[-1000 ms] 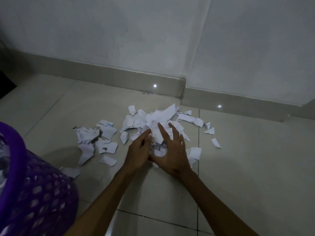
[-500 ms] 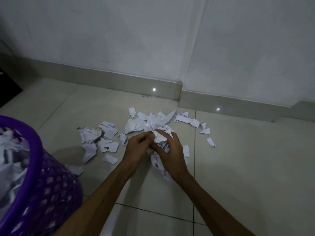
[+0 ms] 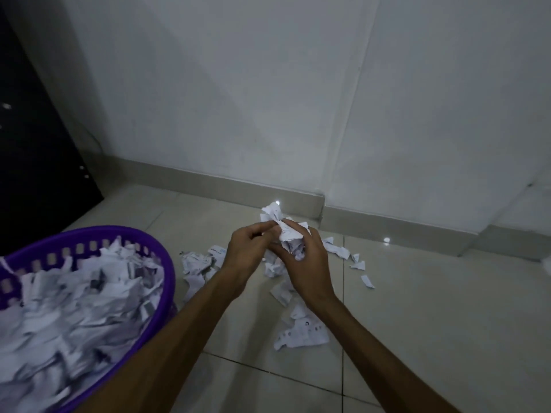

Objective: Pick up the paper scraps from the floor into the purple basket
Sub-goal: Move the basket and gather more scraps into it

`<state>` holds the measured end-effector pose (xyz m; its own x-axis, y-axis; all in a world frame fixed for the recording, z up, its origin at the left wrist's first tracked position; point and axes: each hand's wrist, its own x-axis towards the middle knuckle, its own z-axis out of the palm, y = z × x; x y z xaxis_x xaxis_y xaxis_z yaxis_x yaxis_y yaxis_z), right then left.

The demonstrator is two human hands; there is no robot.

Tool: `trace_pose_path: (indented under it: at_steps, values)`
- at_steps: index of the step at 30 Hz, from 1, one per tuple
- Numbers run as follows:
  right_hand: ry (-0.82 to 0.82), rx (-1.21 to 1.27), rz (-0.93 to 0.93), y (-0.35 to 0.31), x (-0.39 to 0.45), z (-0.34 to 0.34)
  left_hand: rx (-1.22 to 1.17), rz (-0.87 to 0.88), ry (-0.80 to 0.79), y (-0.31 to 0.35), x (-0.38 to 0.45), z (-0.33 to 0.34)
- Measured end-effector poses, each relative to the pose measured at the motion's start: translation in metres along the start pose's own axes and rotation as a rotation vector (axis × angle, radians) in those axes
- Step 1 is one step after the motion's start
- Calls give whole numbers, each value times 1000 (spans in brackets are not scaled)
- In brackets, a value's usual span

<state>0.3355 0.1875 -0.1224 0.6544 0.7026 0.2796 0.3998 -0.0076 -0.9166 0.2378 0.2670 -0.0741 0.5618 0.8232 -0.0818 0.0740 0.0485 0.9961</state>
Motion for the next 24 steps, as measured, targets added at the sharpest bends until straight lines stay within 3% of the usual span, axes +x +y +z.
trace_pose_path:
  at_steps: [7, 11, 19, 24]
  values:
    - [-61, 70, -171, -82, -1, 43, -1, 80, 114, 58, -31, -69]
    - [-174, 114, -213, -123, -14, 82, -7, 118, 188, 75, -57, -125]
    - [-414, 111, -259, -162, -56, 154, -21, 23, 308, 70, -106, -217]
    - [-590, -54, -283, -166, -63, 166, 105, -47, 248, 59, -126, -256]
